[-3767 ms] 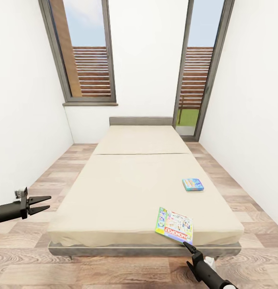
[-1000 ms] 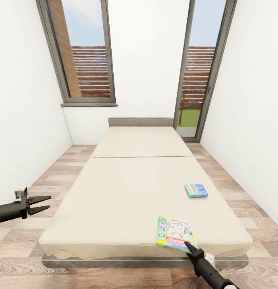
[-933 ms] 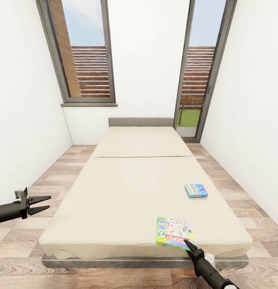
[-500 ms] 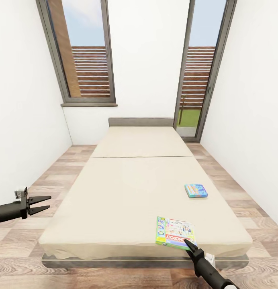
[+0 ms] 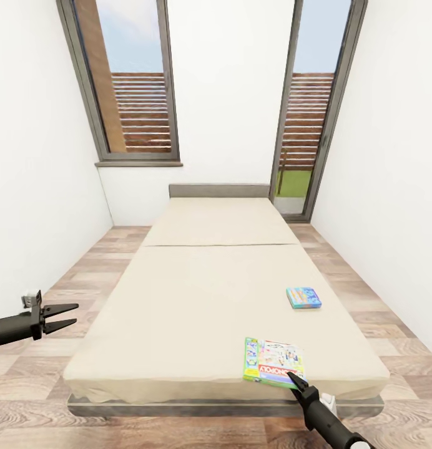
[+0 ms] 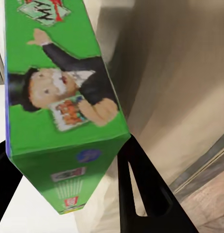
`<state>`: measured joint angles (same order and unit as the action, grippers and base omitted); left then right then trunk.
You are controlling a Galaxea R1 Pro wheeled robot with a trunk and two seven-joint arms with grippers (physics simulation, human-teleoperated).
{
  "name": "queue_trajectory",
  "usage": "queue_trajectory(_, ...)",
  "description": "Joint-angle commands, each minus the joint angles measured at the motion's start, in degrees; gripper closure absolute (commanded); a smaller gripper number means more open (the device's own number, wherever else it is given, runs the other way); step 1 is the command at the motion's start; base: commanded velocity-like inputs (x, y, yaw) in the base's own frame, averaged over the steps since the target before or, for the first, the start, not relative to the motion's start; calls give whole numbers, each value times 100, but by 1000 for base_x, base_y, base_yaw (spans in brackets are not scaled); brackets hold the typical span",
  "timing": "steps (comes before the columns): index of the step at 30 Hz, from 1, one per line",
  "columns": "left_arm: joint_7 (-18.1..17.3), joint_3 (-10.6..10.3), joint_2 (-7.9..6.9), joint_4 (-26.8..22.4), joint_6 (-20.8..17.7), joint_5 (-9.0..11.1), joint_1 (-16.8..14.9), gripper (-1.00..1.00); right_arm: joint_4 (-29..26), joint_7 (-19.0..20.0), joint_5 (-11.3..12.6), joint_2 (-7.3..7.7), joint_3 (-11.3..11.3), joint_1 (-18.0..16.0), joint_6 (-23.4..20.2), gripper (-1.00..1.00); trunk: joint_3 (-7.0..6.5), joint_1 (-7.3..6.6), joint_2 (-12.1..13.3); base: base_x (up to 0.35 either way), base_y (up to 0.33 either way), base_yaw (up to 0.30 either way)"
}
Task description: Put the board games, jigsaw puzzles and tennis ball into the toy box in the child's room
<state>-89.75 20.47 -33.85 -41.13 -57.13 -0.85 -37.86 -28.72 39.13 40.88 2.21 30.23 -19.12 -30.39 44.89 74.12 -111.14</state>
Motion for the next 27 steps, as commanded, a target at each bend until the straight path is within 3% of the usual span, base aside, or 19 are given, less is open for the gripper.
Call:
queue_trajectory(1, -25, 2, 0, -1, -61, -11, -2, -100, 2, 7, 13, 2, 18, -4, -40, 100, -13, -23, 39, 0, 0, 0)
queue_trajectory(5, -25, -2, 1, -1, -61, -11, -2, -100, -131, 47, 6, 14, 6, -4, -43, 100, -85, -111, 200, 0, 0, 0)
queue_trajectory(7, -25, -6, 1, -1, -61, -11, -2, -100, -412, 67, 3, 18, -172, 0, -59, 100, -121, -155, 280, 0, 0, 0)
queue_trajectory(12, -25, -8, 1, -1, -57, -11, -2, -100, -1315, 320, 14, 28, -1081, 64, -440, 100, -211, -265, 480, 0, 0, 0)
queue_trajectory(15, -25, -8, 1, -1, -60, -11, -2, -100, -2066, 404, 8, -13, -1344, 92, -796, 100, -264, -331, 601, 0, 0, 0)
queue_trajectory(21, -25, -8, 1, -1, -57, -11, -2, -100, -2597, 446, 5, -10, -1614, 101, -1234, 100, -372, -463, 841, 0, 0, 0)
queue_trajectory(27, -25, -8, 1, -1, -59, -11, -2, -100, -2610, 506, 7, 0, -1650, 101, -1243, 100, -480, -594, 1082, 0, 0, 0)
